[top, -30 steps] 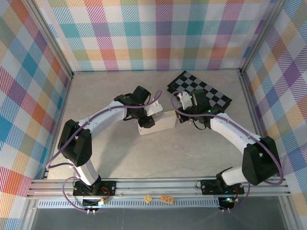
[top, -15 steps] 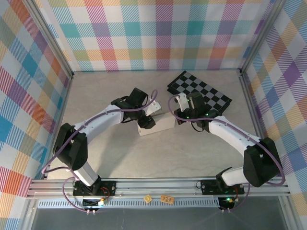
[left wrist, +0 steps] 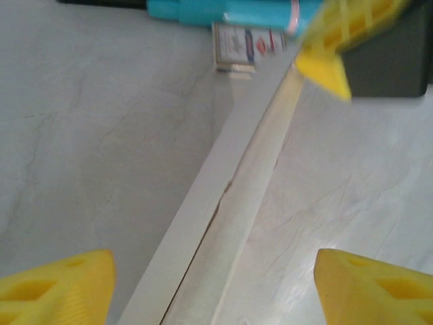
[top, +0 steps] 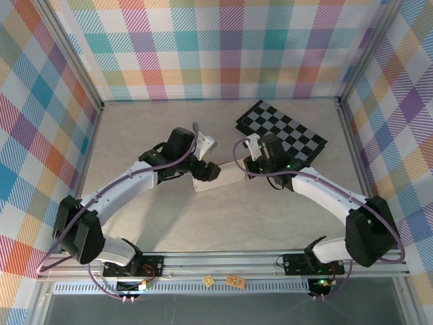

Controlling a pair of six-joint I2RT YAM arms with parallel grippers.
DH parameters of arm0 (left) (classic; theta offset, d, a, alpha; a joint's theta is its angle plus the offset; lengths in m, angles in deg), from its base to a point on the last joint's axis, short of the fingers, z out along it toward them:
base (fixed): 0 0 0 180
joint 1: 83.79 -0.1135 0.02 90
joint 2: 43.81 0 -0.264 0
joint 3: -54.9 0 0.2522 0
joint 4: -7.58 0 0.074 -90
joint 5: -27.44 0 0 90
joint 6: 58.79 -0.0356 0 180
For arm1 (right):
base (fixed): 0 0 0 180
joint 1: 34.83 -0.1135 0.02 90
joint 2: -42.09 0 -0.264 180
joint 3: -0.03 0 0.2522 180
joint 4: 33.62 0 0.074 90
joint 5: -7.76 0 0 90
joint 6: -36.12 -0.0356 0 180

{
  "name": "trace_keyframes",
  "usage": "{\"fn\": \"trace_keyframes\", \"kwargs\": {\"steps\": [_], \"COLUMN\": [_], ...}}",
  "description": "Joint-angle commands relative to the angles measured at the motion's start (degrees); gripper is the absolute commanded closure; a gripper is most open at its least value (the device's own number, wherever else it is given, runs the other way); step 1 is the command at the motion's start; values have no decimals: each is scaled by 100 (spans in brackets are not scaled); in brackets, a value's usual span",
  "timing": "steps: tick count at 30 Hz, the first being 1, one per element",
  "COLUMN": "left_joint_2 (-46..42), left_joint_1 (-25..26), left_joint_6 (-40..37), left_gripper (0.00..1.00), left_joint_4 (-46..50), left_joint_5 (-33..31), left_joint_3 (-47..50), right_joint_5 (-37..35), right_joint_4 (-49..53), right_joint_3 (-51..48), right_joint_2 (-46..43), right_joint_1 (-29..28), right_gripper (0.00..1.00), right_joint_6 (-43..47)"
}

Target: Fold the paper box

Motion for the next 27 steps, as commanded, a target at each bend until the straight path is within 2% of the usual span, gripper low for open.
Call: {"fn": "trace_keyframes", "kwargs": {"steps": [1,2,3,5,6,8,10,13,15,18,21,24,27], "left_joint_2": [-227,-232,-238,-327,-424,-670,-695,-531,-532,-493,-387,-118,95], "left_joint_1": [-132,-128,-88,187,395,916,1322,1608,1776,1889,1889,1833,1818], "left_joint_6": [2903,3785,4484,6265,6754,7795,8752,10717,11585,12365,13002,13252,13282], "left_gripper": [48,57,61,61,61,59,57,60,60,54,50,46,46], "left_joint_4": [-143,-76,-39,0,-148,-406,-13,741,919,1067,487,-268,-321], "left_joint_5": [-307,-314,-287,-440,-616,-1493,-2290,-2779,-3191,-3656,-4008,-4136,-4116], "left_joint_3": [-301,-361,-373,-250,-174,-88,-299,-440,-382,-263,148,391,329], "right_joint_5": [-56,-58,-64,-84,-93,-125,-133,-137,-148,-175,-170,-151,-151], "right_joint_4": [541,533,535,532,526,540,541,553,565,566,554,561,571], "right_joint_3": [-196,-193,-187,-169,-171,-154,-150,-119,-101,-111,-136,-145,-119], "right_joint_2": [150,157,161,179,179,195,205,240,242,215,188,183,205], "right_joint_1": [-69,-78,-83,-102,-104,-113,-115,-126,-139,-140,-140,-140,-148], "right_gripper": [100,100,100,100,100,100,100,100,100,100,100,100,100], "right_joint_6": [-102,-104,-117,-138,-140,-148,-157,-175,-175,-172,-174,-190,-193]}}
